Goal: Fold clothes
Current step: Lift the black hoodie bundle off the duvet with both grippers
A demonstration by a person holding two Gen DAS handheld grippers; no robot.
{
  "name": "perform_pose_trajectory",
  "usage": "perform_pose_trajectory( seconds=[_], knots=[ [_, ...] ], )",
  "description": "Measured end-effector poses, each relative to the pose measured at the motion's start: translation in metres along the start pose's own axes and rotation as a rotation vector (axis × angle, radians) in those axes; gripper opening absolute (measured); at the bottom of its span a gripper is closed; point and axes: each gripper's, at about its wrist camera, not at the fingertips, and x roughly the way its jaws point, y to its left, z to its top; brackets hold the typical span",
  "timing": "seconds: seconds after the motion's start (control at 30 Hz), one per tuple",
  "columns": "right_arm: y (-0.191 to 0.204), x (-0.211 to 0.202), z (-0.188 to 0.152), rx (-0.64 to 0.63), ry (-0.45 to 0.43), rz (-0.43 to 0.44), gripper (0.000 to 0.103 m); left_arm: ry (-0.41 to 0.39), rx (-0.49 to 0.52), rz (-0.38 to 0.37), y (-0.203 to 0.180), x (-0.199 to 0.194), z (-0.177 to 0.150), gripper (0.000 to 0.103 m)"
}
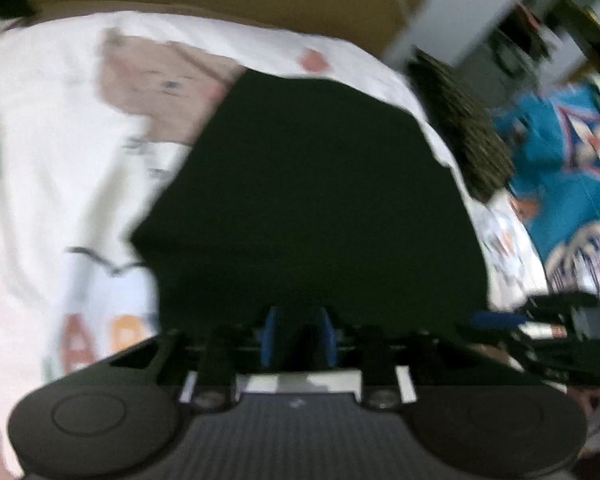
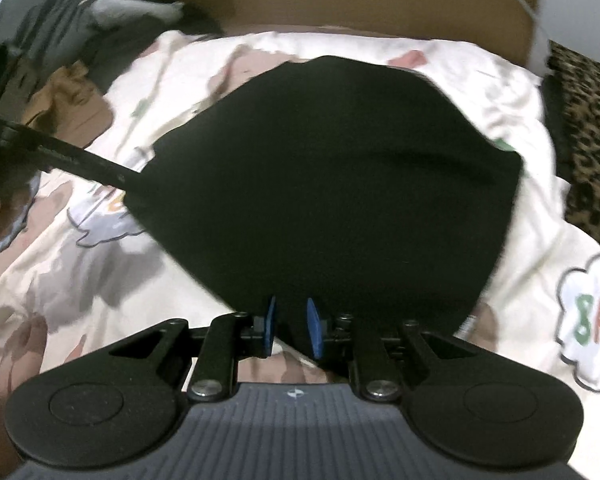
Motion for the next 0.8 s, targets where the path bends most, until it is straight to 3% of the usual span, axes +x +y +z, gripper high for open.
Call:
perform_pose_trajectory(
  seconds=[0.3,0.8],
  knots=[
    [0.015,0.017,0.001,-0.029,0.04,0.04,0.023,0.088,0.125,-0.103,-0.049,0.043,-0.011,0.029],
    [-0.001,0.04,0.0,0.049,0.084,0.02,0.021,0.102,0.167,-0.135,-0.055,0.056,-0.01,0.029]
  ],
)
